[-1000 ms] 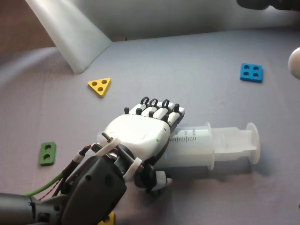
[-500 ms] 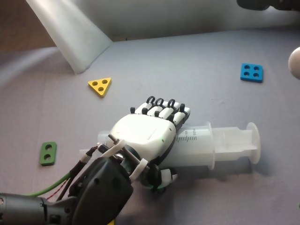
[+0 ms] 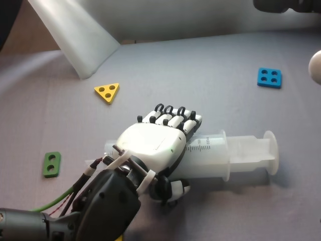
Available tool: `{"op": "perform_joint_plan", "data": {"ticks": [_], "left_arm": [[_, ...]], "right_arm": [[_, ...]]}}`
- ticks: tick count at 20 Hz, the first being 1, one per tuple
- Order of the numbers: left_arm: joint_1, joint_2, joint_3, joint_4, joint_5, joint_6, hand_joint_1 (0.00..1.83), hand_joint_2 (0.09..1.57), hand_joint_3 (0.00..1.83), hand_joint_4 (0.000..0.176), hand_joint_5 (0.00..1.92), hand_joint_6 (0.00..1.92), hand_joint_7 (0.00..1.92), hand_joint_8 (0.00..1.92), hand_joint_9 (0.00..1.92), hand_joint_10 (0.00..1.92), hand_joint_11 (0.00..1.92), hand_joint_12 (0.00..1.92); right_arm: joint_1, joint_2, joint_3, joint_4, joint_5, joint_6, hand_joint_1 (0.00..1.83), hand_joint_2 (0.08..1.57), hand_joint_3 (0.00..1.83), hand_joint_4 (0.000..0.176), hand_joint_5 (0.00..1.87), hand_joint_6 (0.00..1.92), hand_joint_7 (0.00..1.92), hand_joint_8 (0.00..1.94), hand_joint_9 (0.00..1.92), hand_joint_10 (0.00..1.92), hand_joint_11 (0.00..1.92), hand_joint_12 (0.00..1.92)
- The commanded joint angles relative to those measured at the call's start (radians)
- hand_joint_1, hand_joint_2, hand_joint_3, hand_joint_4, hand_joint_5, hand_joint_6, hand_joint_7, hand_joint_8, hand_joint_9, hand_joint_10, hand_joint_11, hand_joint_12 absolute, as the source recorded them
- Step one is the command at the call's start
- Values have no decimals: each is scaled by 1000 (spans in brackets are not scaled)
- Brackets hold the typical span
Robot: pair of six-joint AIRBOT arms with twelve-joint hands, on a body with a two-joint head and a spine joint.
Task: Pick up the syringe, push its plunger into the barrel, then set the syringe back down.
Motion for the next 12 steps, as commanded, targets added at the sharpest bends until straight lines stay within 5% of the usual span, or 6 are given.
{"op": "perform_joint_plan", "data": {"ticks": [1,4,5,6,8,12], "left_arm": [[5,-12,3,30,-26,12,1154,1074,1,0,305,10,306,10,282,13,58,625],[6,-12,2,30,-26,10,1182,1151,1,0,682,22,762,22,726,33,357,639],[6,-12,2,30,-26,10,1207,1162,0,0,749,1017,960,778,917,36,519,625],[6,-12,1,30,-26,10,1213,1166,2,0,757,1208,984,989,1023,52,606,638],[6,-12,1,30,-26,10,1365,1138,0,0,822,1054,971,1056,892,1186,695,802],[7,-12,2,30,-26,8,1361,1167,3,0,823,1026,863,1271,825,1334,726,1037]], "right_arm": [[18,2,-3,33,6,5,0,1359,0,0,277,3,229,1,159,2,0,357],[16,2,-3,33,-21,4,0,1357,0,0,284,3,235,1,163,3,0,369],[16,2,-3,33,-24,4,0,1358,0,0,273,2,224,1,153,2,0,340],[15,2,-3,33,-24,4,0,1357,0,0,273,3,224,2,154,3,0,335],[13,2,-3,33,-25,4,0,1358,0,0,276,4,225,2,156,4,0,336],[8,2,-3,33,-27,3,0,1358,0,0,292,4,242,3,163,3,0,346]]}}
